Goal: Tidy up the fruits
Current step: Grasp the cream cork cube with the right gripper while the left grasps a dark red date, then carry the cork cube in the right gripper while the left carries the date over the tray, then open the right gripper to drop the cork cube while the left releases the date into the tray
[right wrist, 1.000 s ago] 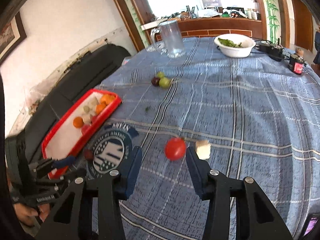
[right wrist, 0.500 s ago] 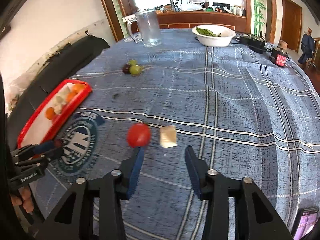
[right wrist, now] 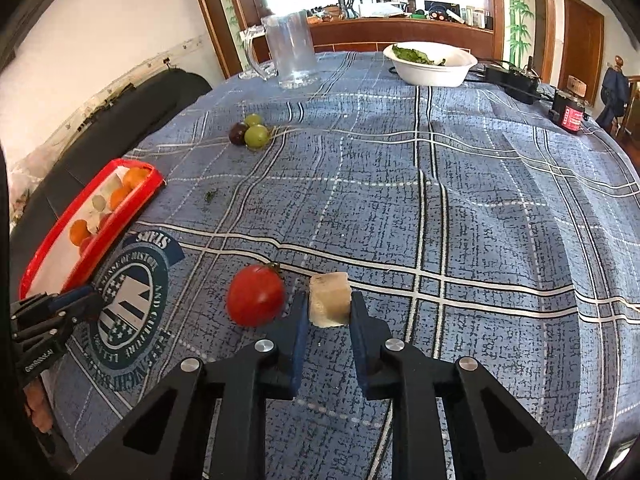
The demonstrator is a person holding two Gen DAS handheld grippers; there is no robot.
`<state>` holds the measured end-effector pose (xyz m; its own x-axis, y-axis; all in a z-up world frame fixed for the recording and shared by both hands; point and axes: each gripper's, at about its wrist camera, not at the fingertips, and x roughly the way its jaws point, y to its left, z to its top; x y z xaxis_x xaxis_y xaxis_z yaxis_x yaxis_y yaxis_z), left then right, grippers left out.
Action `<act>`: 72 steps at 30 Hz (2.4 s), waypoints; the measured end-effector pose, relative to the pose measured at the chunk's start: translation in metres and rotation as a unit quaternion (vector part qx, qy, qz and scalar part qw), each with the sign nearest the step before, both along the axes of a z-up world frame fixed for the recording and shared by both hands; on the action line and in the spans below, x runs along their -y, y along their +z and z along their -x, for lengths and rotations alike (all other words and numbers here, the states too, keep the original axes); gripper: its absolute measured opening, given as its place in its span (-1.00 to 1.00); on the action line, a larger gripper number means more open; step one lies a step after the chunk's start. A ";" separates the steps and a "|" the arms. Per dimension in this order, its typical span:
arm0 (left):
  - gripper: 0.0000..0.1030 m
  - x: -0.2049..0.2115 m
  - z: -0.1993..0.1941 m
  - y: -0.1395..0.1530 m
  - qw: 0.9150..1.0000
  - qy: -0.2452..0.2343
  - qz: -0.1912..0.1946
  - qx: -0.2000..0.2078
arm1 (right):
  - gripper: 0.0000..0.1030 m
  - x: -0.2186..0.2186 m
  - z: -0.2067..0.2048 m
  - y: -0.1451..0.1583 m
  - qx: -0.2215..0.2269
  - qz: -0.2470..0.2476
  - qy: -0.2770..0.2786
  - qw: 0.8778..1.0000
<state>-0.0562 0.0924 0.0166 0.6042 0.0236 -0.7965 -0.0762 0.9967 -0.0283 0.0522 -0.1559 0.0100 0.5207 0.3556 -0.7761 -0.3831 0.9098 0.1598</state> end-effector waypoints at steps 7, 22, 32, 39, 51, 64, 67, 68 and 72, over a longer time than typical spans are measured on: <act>-0.61 0.000 0.009 0.010 1.000 -0.009 0.024 0.009 | -0.60 0.008 0.008 0.023 0.020 -0.019 -0.004 1.000; -0.61 -0.068 0.039 0.052 0.995 0.063 0.046 0.058 | -0.61 -0.047 0.036 0.049 0.025 -0.061 0.081 0.995; -0.61 -0.118 0.046 0.034 0.990 0.115 0.066 0.040 | -0.62 -0.138 0.048 0.057 0.010 -0.080 0.188 0.979; -0.61 -0.115 0.050 0.025 0.994 0.090 0.041 0.038 | -0.62 -0.206 0.048 0.058 -0.007 -0.081 0.256 0.963; -0.61 -0.116 0.044 0.012 0.995 0.075 0.051 0.036 | -0.62 -0.287 0.034 0.030 -0.037 -0.016 0.304 0.952; -0.60 -0.108 0.032 0.007 0.995 0.063 0.073 0.034 | -0.61 -0.309 0.025 0.010 -0.025 0.031 0.313 0.949; -0.60 -0.107 0.031 0.006 0.995 0.062 0.076 0.035 | -0.60 -0.309 0.025 0.010 -0.024 0.029 0.312 0.949; -0.60 -0.107 0.030 0.006 0.994 0.062 0.078 0.035 | -0.59 -0.308 0.024 0.010 -0.026 0.027 0.311 0.950; -0.60 -0.108 0.031 0.005 0.993 0.064 0.086 0.038 | -0.59 -0.302 0.026 0.012 -0.028 0.020 0.308 0.951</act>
